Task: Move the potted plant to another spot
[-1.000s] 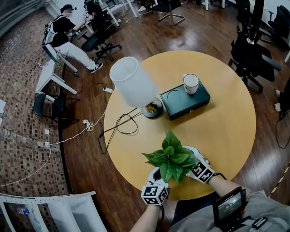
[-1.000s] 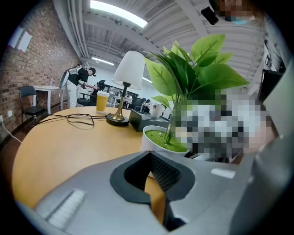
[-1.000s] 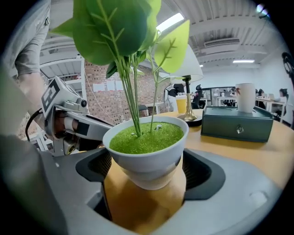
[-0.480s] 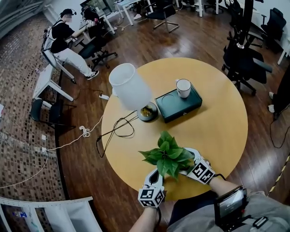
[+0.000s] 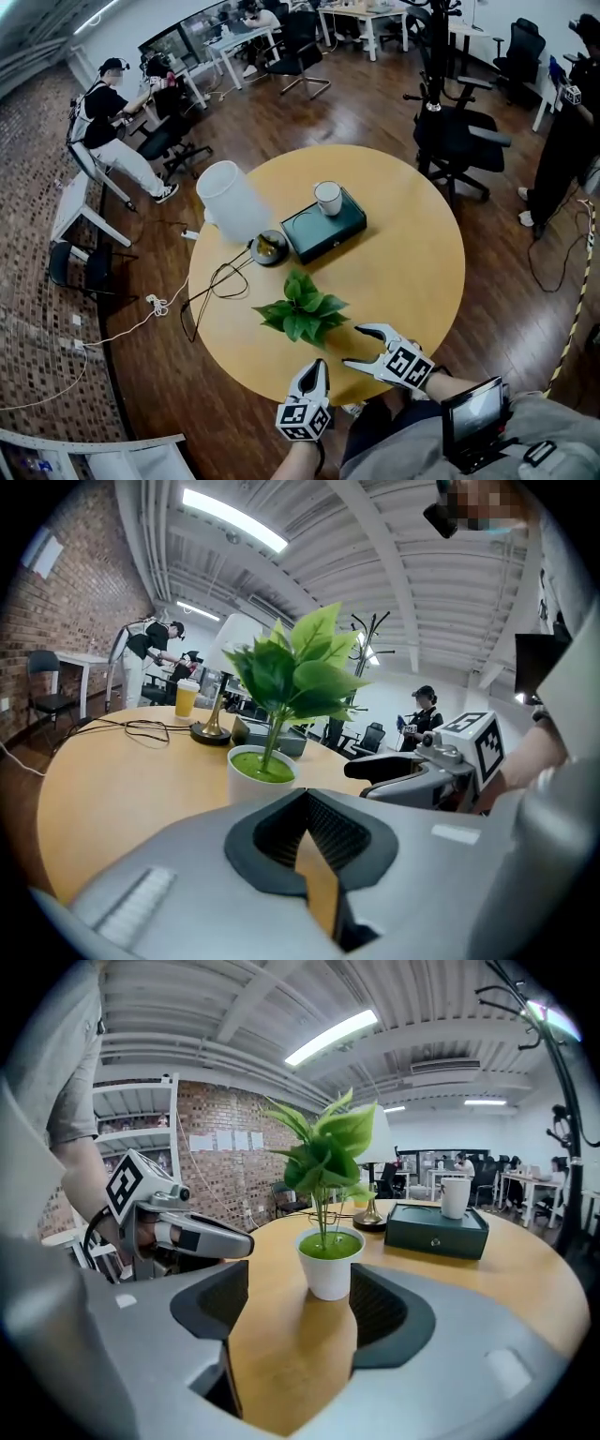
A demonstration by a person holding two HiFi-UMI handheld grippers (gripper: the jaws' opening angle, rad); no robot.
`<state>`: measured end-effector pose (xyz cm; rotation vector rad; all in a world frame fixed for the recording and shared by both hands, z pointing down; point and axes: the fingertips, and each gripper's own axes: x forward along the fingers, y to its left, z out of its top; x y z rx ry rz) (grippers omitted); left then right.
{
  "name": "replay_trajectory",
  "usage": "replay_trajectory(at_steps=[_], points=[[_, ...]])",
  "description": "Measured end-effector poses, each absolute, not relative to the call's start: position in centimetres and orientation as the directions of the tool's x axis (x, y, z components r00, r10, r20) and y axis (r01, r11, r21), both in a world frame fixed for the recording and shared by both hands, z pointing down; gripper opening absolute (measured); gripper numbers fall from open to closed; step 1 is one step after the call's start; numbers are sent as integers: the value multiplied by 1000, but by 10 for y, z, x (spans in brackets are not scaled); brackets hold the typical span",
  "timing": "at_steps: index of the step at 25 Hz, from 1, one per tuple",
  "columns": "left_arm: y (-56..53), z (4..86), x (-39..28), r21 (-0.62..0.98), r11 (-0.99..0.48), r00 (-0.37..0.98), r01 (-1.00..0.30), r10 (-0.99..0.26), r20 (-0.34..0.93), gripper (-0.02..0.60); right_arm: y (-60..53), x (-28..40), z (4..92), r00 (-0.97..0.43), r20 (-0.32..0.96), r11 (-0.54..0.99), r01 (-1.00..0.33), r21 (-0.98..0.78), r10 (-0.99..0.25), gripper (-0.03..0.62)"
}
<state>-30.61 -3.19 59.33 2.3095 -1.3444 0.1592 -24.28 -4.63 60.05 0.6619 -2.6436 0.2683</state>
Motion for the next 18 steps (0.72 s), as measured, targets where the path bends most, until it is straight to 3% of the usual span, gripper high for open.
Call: replay_trajectory(at_steps=[11, 18], points=[[38, 556, -198, 348, -384, 478, -855, -845, 242, 0, 44, -142, 567, -858, 369, 908, -412, -81, -356, 183], [100, 547, -135, 331, -396, 479, -857, -849, 223, 0, 103, -74, 556, -860, 352, 904, -420, -75, -370, 145]])
